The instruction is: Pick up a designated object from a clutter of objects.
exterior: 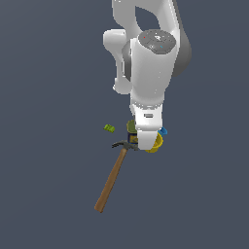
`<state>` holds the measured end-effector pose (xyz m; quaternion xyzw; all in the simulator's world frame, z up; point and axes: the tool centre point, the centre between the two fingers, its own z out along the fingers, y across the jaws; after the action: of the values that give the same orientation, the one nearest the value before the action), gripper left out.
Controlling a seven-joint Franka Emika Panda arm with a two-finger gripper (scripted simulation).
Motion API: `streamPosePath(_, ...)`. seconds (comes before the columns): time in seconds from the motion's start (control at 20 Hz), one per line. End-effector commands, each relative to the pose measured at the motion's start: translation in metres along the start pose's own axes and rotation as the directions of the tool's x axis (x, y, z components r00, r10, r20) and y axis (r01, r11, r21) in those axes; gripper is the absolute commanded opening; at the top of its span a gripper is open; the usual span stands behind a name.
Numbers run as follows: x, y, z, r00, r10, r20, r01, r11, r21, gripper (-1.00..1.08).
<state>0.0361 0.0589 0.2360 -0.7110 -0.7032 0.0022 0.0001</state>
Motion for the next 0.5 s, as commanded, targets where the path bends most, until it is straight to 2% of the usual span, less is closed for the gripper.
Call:
streamPosePath(0.0, 0.023, -0.002, -0.026, 1.0, 0.001, 0.0, -0.001, 1.0, -0.004, -1.0)
streamPosePath(0.45, 0.102, -0.007, -0.107, 1.0, 0.001, -0.001, -0.001, 1.0, -0.003, -1.0)
